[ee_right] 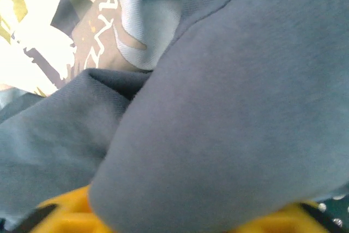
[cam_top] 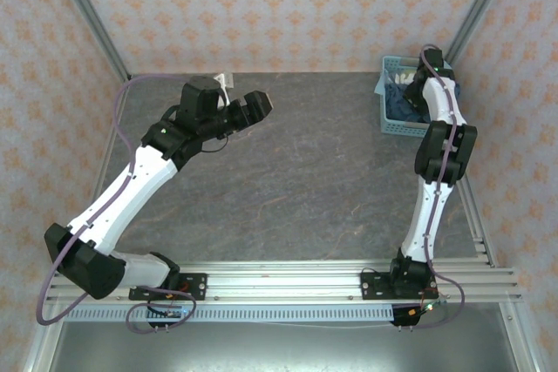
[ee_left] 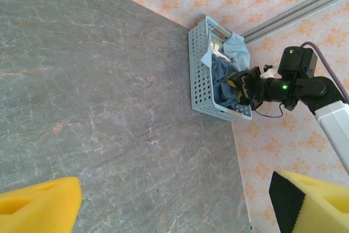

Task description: Fold and stack the t-shirts

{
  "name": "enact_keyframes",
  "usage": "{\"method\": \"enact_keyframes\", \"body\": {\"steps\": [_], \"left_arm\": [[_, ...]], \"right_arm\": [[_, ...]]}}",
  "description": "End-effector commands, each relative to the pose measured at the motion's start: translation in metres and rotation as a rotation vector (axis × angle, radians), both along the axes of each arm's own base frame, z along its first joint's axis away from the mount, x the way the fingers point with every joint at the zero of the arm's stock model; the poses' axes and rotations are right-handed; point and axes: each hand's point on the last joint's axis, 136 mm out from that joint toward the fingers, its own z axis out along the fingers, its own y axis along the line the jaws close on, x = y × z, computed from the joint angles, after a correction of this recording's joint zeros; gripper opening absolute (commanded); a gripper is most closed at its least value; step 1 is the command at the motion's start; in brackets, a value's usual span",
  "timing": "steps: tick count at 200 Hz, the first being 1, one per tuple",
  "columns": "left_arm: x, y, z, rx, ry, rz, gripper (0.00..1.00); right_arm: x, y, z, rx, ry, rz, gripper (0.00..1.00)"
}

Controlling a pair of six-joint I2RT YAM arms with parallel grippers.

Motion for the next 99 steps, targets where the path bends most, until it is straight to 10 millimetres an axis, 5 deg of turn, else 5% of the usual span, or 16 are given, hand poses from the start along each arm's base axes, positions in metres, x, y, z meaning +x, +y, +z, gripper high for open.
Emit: {"method": "enact_keyframes", "body": {"steps": [1, 18, 41, 99], "left_arm": [[-0.01, 0.001, 0.012, -0.004, -0.017, -0.008, 0.9], [-0.011, 0.003, 0.011, 0.001, -0.016, -0.004, 0.9], [-0.012, 0.006, 0.008, 0.014, -0.01, 0.004, 0.89], [-0.013, 0.017, -0.009, 0.072, 0.028, 0.051, 0.89]], "right_arm": [[0.004, -0.005, 0.05, -0.026, -0.112, -0.025, 0.11], [0.002, -0.004, 0.103, -0.103, -0.259, -0.034, 0.0], [-0.012, 0.009, 0.187, -0.193, -0.427, -0.03, 0.0], [-0.083, 0.082, 0.382, -0.265, -0.842, 0.065, 0.0]]}}
